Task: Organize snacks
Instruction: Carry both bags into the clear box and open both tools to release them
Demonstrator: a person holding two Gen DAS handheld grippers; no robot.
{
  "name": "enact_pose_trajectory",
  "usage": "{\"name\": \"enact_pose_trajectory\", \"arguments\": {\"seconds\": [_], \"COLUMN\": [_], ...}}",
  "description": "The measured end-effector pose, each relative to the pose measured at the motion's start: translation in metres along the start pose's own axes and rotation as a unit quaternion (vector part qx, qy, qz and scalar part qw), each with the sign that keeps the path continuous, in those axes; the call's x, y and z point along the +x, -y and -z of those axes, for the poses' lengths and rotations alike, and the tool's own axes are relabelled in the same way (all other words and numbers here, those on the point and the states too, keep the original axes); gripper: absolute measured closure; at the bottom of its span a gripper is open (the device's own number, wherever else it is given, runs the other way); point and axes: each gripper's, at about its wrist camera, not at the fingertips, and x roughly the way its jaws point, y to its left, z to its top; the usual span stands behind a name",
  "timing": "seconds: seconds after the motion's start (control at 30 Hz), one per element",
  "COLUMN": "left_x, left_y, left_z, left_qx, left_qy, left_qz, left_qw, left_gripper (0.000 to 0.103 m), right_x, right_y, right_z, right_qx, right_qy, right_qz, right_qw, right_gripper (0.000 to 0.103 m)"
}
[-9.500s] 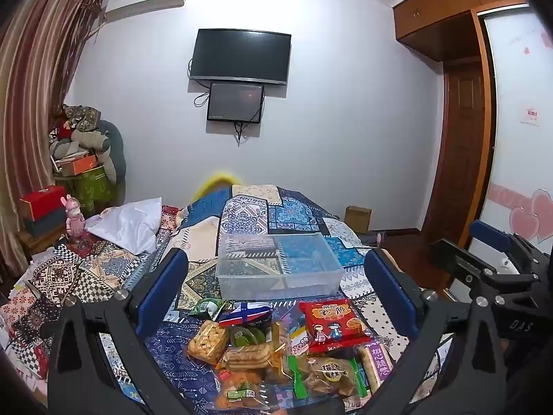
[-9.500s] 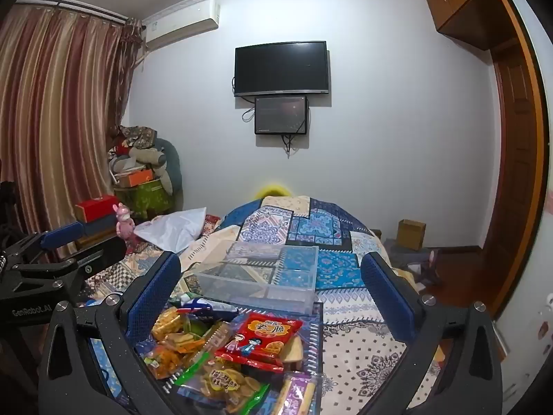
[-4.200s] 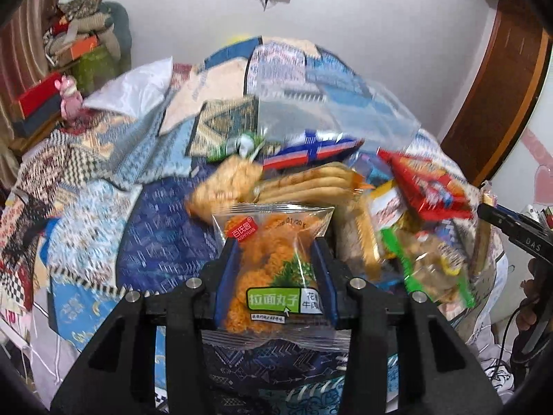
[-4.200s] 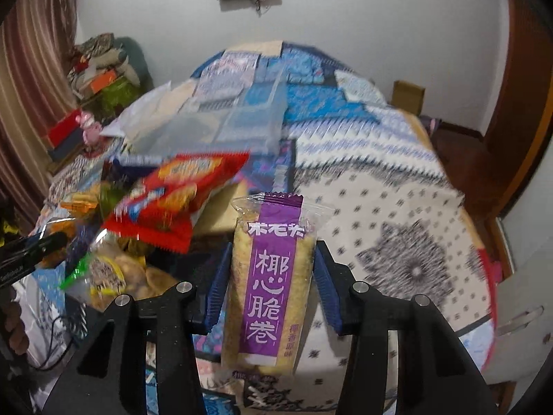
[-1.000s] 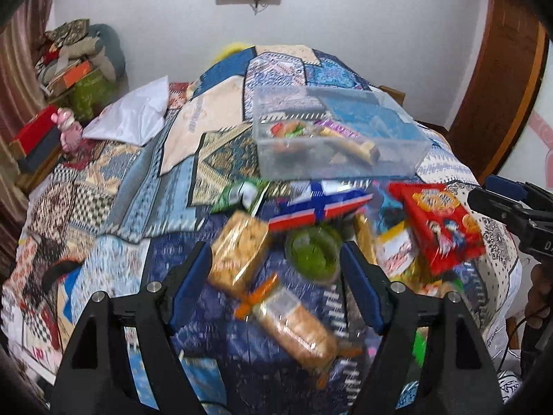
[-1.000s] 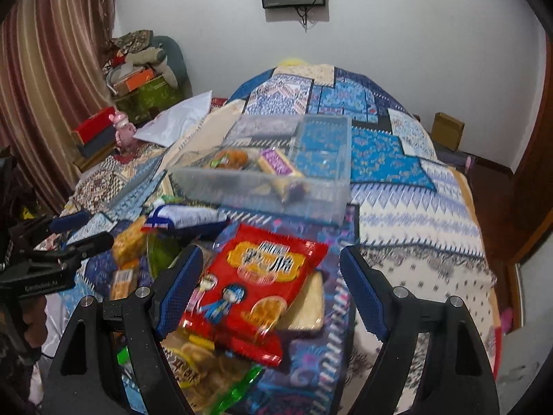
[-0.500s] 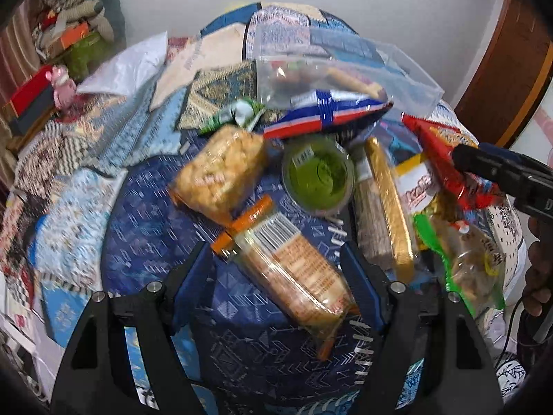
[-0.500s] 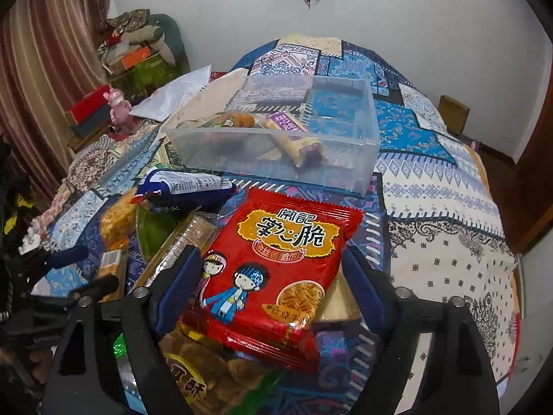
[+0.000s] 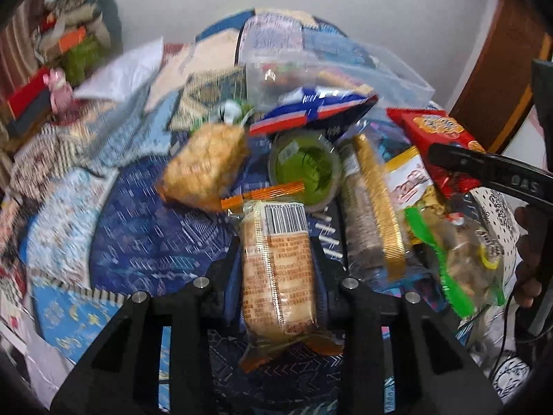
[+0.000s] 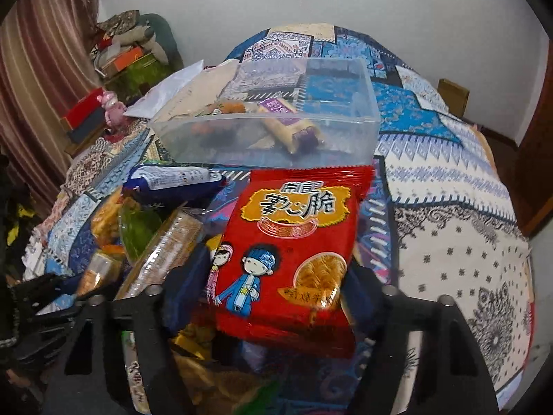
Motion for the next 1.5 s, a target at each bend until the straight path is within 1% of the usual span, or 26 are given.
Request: {"name": "enact_pose_trajectory", "arguments": {"seconds": [0.07, 0.3, 0.37, 0.5, 0.53, 0.63, 0.77, 0.9, 1.03, 1.1, 1.13, 1.2, 1.23, 1.33, 1.5], "left_x": [-0.012, -0.037, -0.039, -0.043, -0.044, -0.043, -0.036, -0.023, 0.000, 0.014, 0.023, 0.039, 0.050, 0.068, 0.093], "left_y": [0.002, 0.001, 0.001, 0.005, 0.007, 0.011, 0.019, 0.027, 0.035, 0.039, 0.041, 0.045, 0.047, 0.054, 0.057], "left_z": [-0.004, -0.033, -0.046, -0.070, -0.078, -0.098, -0.124, -0.150, -0.176, -0.188, -0.196, -0.207, -0.214, -0.226, -0.238], "left_qx": [0.005, 0.006, 0.002, 0.008, 0.009, 0.010, 0.020, 0.030, 0.047, 0.053, 0.056, 0.062, 0.068, 0.082, 0.085], "left_qy": [0.020, 0.061, 0.069, 0.089, 0.095, 0.102, 0.113, 0.114, 0.104, 0.087, 0.072, 0.047, 0.035, 0.022, -0.002], "left_qz": [-0.007, -0.003, 0.006, 0.006, 0.010, 0.024, 0.021, 0.020, 0.018, 0.032, 0.047, 0.058, 0.057, 0.041, 0.028], "left_qw": [0.9998, 0.9981, 0.9976, 0.9960, 0.9954, 0.9944, 0.9932, 0.9928, 0.9933, 0.9942, 0.9947, 0.9953, 0.9954, 0.9956, 0.9960], "left_gripper": [0.067, 0.067, 0.067, 0.067, 0.067, 0.067, 0.067, 0.067, 0.067, 0.067, 0.067, 0.067, 0.067, 0.067, 0.067], "right_x": [-0.002, -0.016, -0.025, -0.042, -0.048, -0.055, -0.057, -0.053, -0.038, -0.030, -0.022, -0.013, -0.006, 0.008, 0.032], "right_y": [0.002, 0.003, 0.003, 0.004, 0.005, 0.008, 0.015, 0.021, 0.030, 0.033, 0.034, 0.036, 0.037, 0.039, 0.042], "right_z": [0.001, 0.000, -0.003, -0.013, -0.017, -0.028, -0.047, -0.063, -0.080, -0.088, -0.093, -0.097, -0.101, -0.109, -0.119], "right_qx": [0.001, 0.004, 0.002, -0.002, -0.001, -0.001, 0.003, 0.004, 0.007, 0.010, 0.010, 0.010, 0.009, 0.007, 0.005], "right_qy": [0.000, 0.018, 0.032, 0.057, 0.066, 0.084, 0.103, 0.111, 0.110, 0.105, 0.100, 0.093, 0.087, 0.075, 0.053], "right_qz": [-0.006, -0.012, -0.011, -0.011, -0.011, -0.010, -0.005, -0.004, -0.002, -0.004, -0.005, -0.003, -0.004, -0.006, -0.012], "right_qw": [1.000, 1.000, 0.999, 0.998, 0.998, 0.996, 0.995, 0.994, 0.994, 0.994, 0.995, 0.996, 0.996, 0.997, 0.999], "right_gripper": [0.039, 0.039, 0.039, 0.039, 0.039, 0.039, 0.039, 0.039, 0.039, 0.039, 0.039, 0.039, 0.039, 0.039, 0.039]}}
